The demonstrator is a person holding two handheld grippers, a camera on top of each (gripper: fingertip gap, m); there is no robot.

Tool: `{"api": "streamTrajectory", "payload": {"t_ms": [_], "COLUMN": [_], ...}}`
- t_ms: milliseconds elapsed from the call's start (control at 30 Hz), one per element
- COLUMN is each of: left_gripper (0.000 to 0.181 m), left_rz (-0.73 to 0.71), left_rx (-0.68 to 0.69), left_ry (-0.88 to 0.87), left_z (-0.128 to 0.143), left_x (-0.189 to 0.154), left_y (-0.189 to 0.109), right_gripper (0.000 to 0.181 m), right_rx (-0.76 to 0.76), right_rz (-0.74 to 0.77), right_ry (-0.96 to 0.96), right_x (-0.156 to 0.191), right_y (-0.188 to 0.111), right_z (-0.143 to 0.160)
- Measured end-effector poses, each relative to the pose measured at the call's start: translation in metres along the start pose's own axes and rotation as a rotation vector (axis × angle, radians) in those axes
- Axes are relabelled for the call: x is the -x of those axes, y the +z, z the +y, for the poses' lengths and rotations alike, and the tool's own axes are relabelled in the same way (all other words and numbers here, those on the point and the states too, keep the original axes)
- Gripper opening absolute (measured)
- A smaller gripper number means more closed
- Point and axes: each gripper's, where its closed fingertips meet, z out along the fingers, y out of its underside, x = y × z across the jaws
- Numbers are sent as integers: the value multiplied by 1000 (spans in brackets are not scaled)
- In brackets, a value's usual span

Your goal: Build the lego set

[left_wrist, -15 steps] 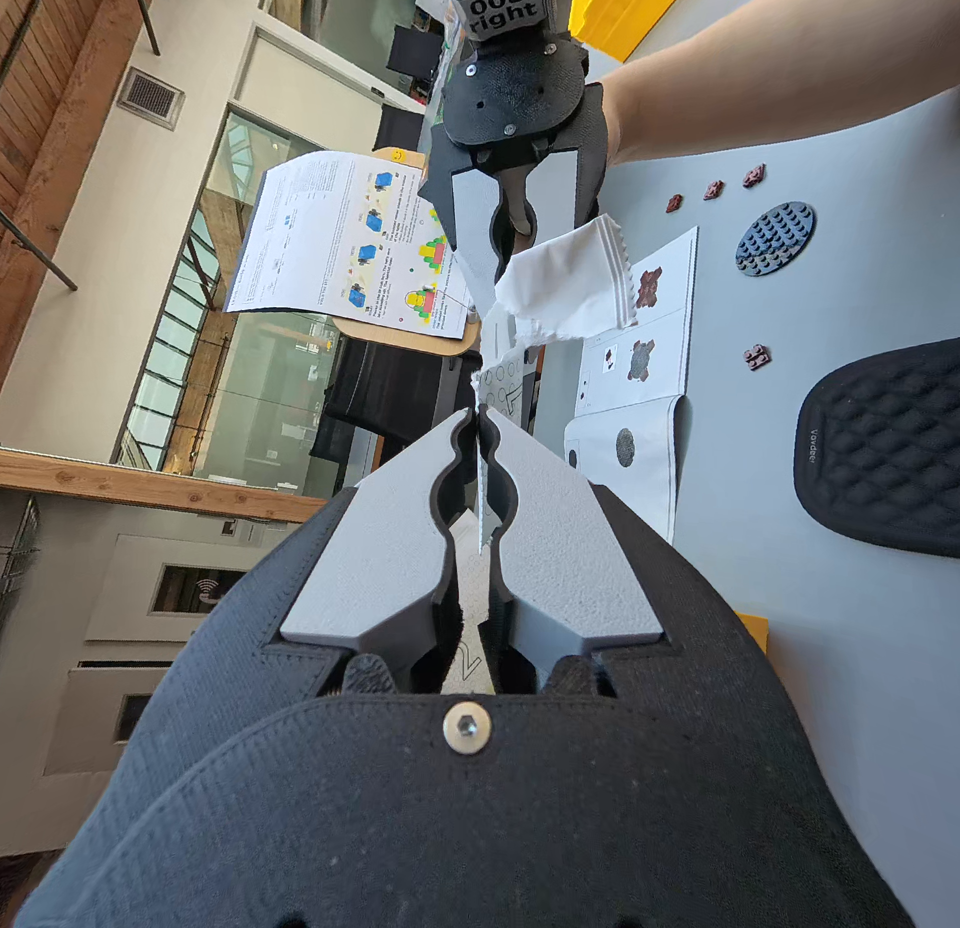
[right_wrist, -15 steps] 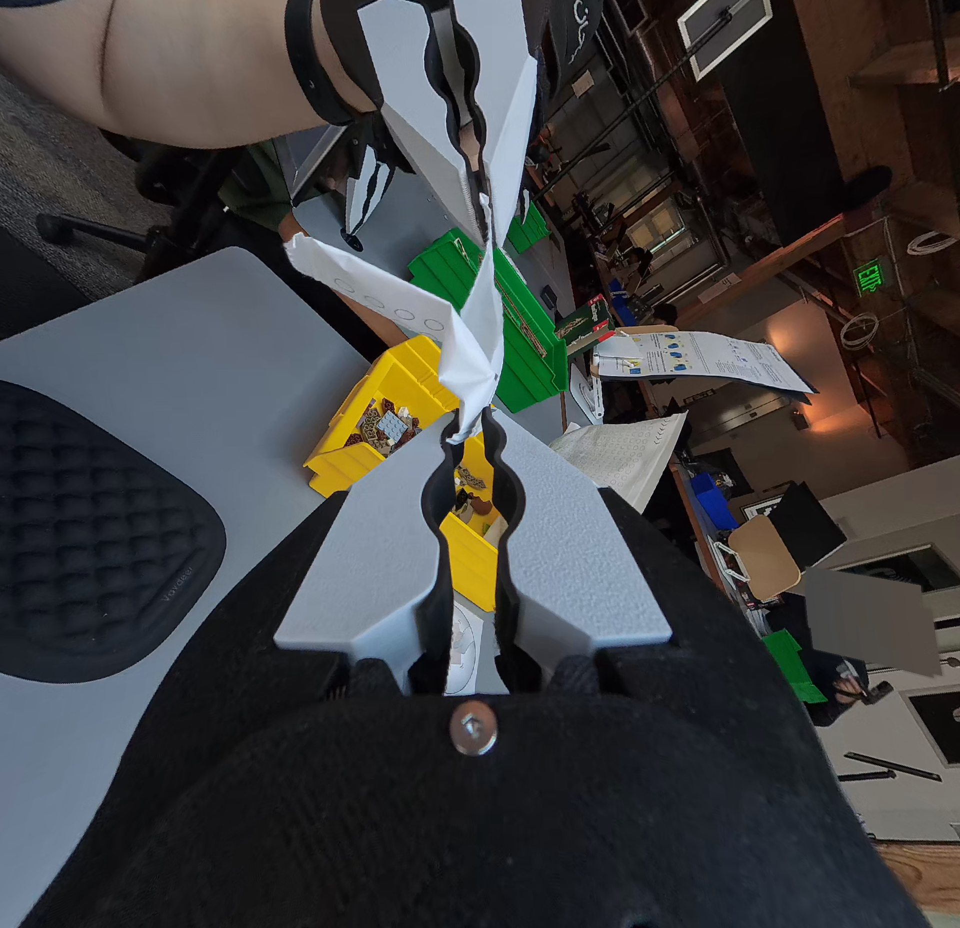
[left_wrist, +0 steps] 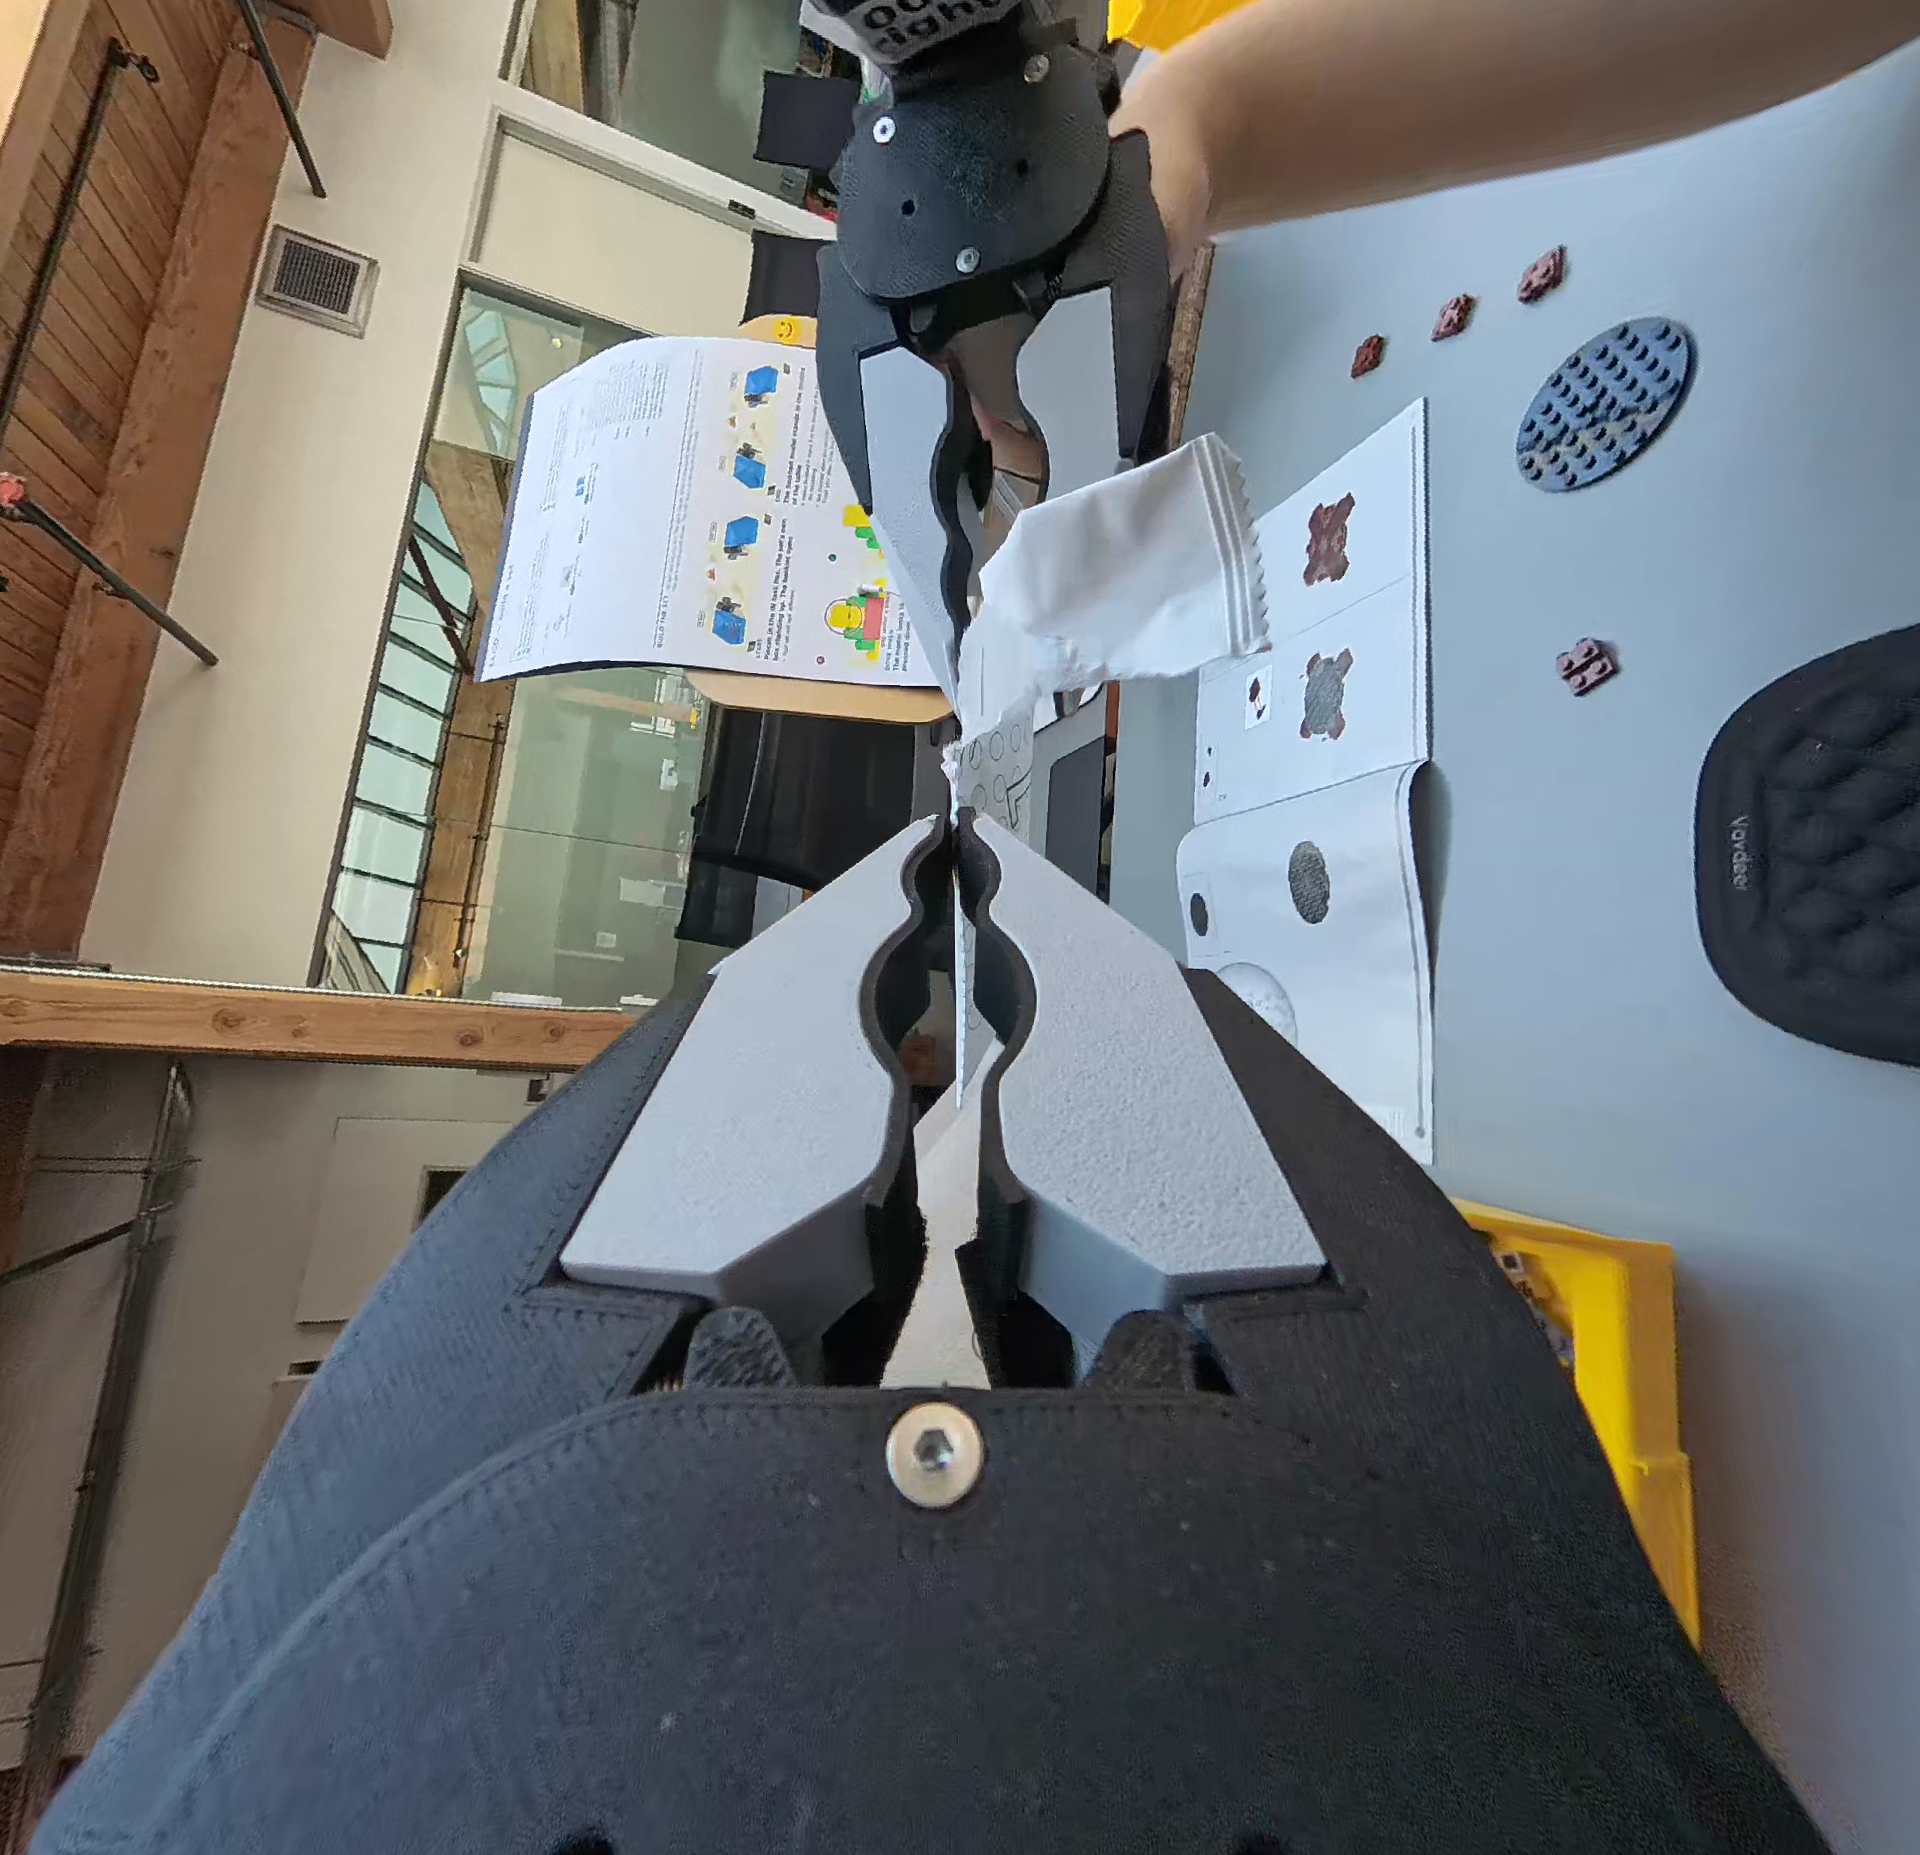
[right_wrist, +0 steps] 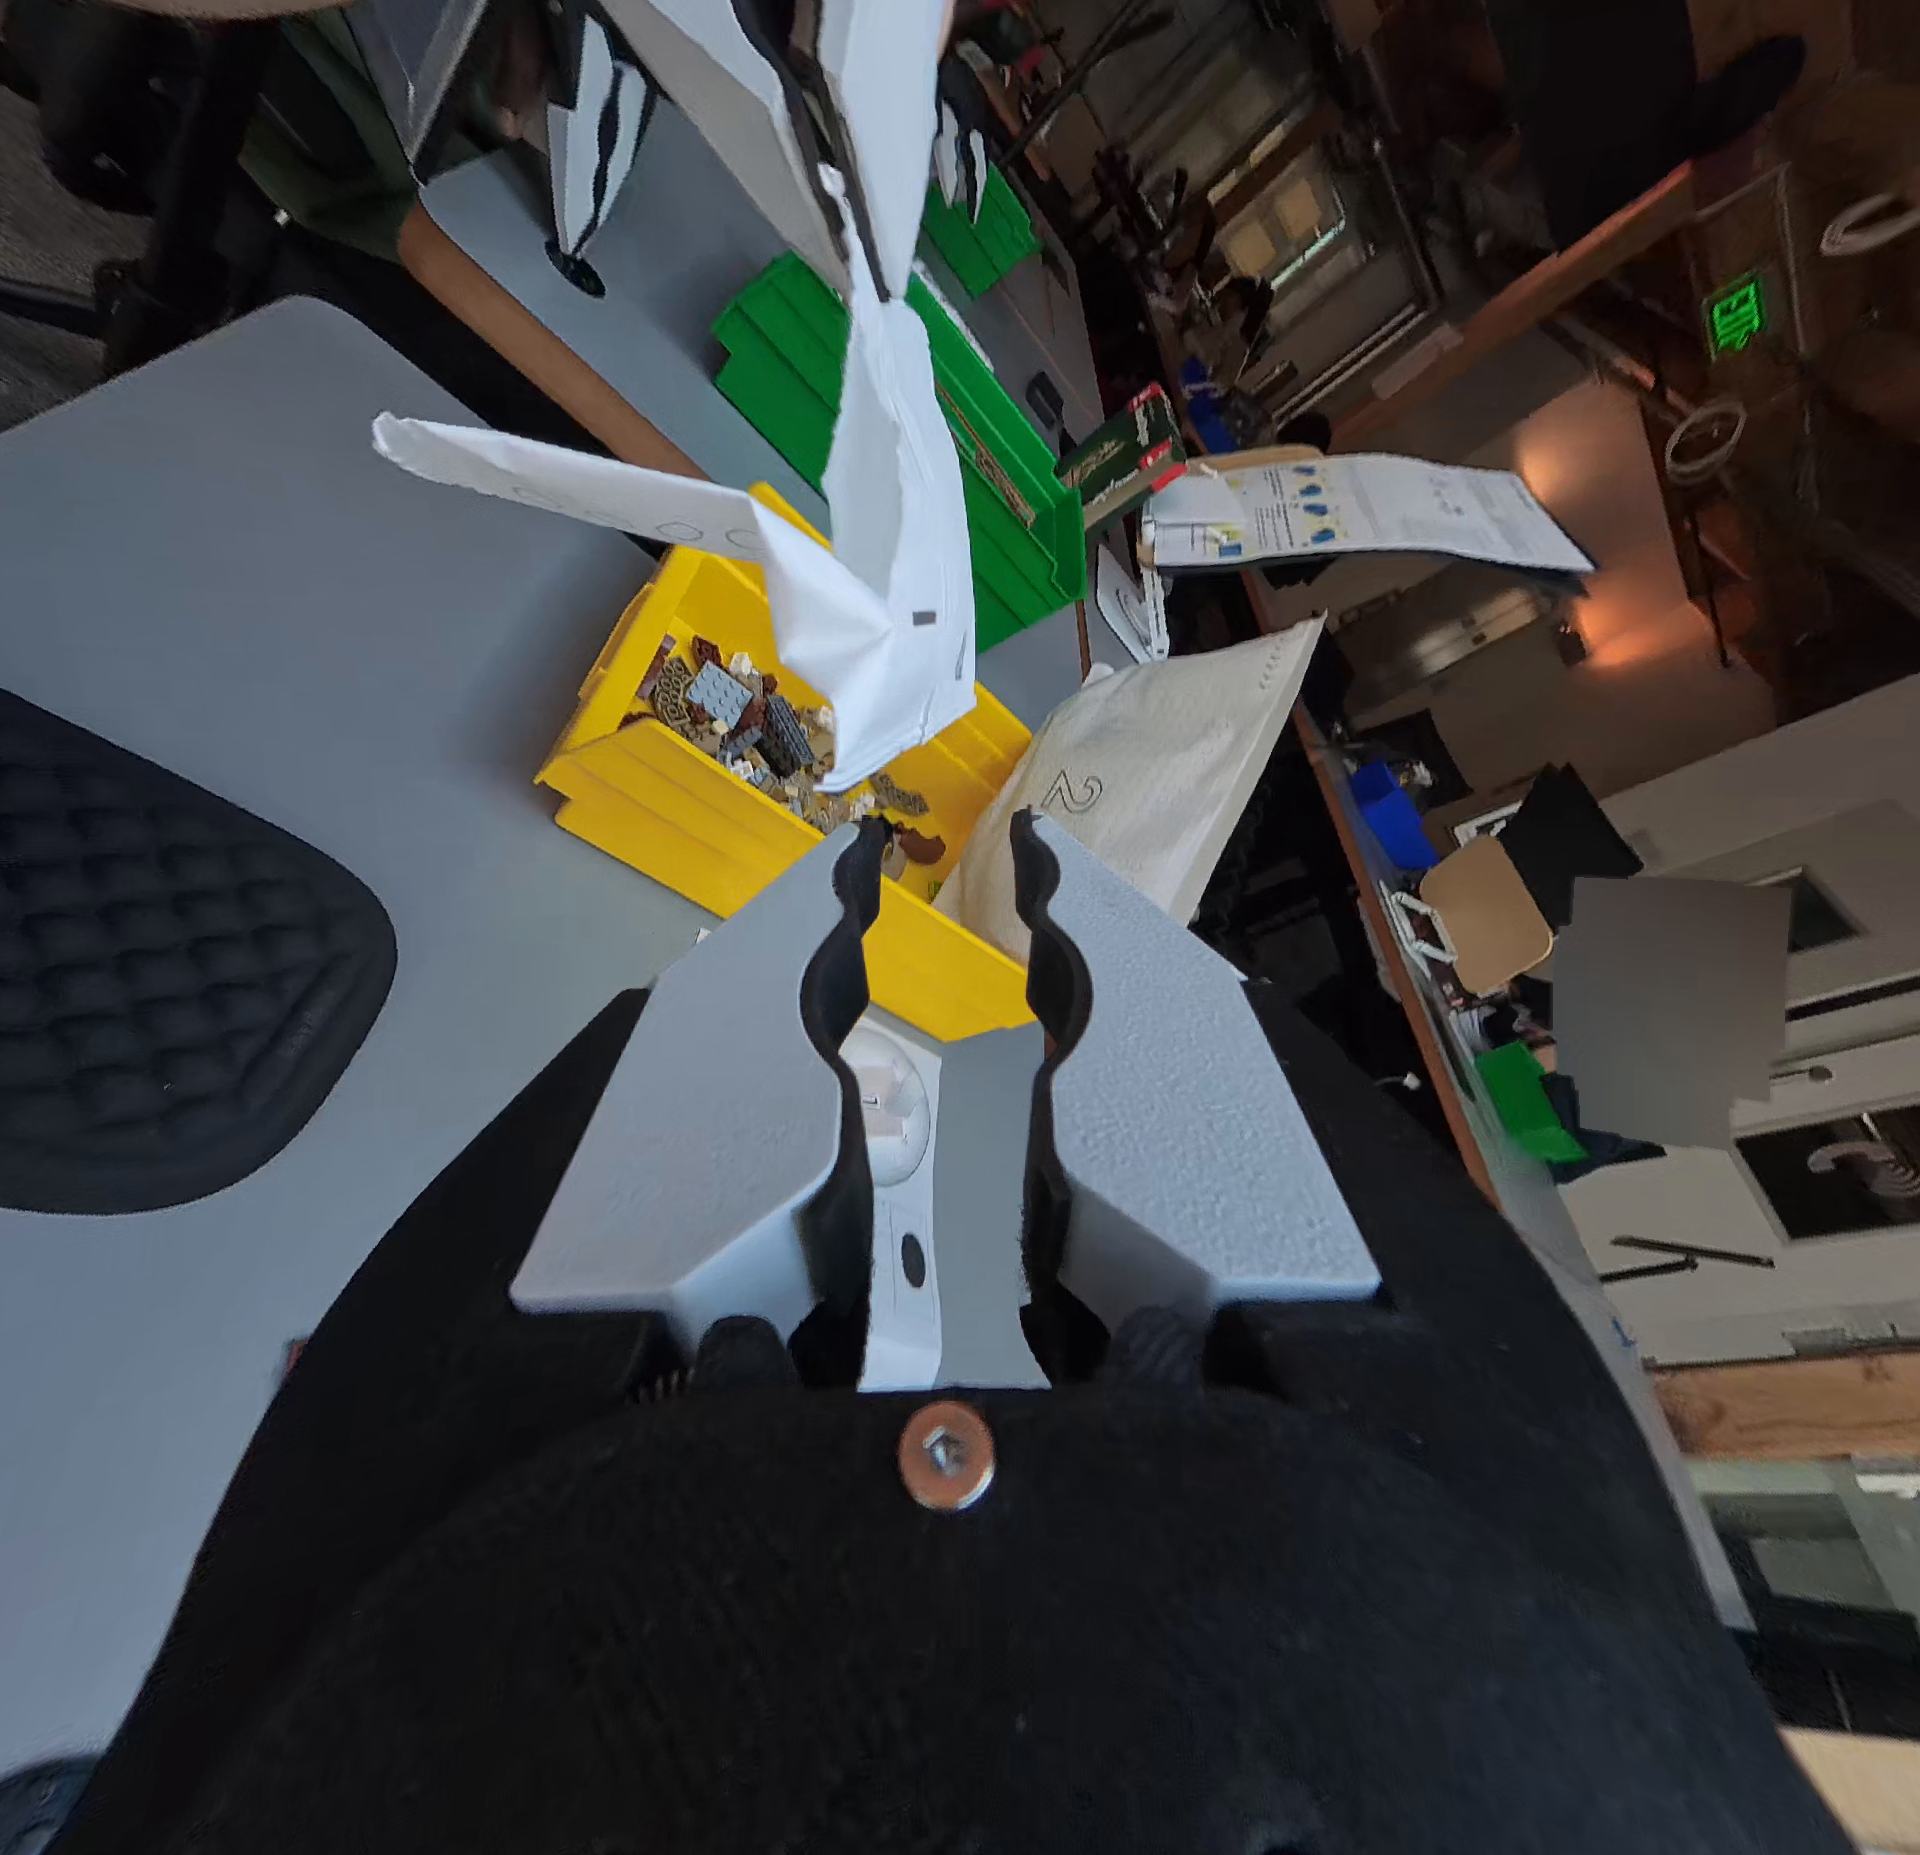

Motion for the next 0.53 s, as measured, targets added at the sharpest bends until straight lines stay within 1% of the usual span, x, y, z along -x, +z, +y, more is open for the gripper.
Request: {"api": "streamTrajectory", "payload": {"t_ms": [67,200,267,333,367,467,533], "left_gripper": [0,0,0,0,0,0,0], "left_rz": [-3,-22,-26,-24,-19,-32,-50], "left_rx": [34,126,157,169,171,177,181], "left_ry": [55,210,286,356,381,473,551], "left_z": [1,5,4,2,0,-5,-9], "left_x": [0,3,5,4,3,1,-1], "left_y": [5,14,18,22,24,30,34], "right_gripper": [29,33,40,51,58,61,60], "right_rx": [29,0,4,-8,-33,-184,-273], "right_rz": [6,1,-55,-94,-148,-302,-430], "right_ry": [46,136,217,394,507,890,1162], "right_x": [-3,-1,8,8,10,5,0], "right_y": [-10,-28,-33,-37,-39,-45,-45], "right_z": [9,9,11,18,20,21,24]}}
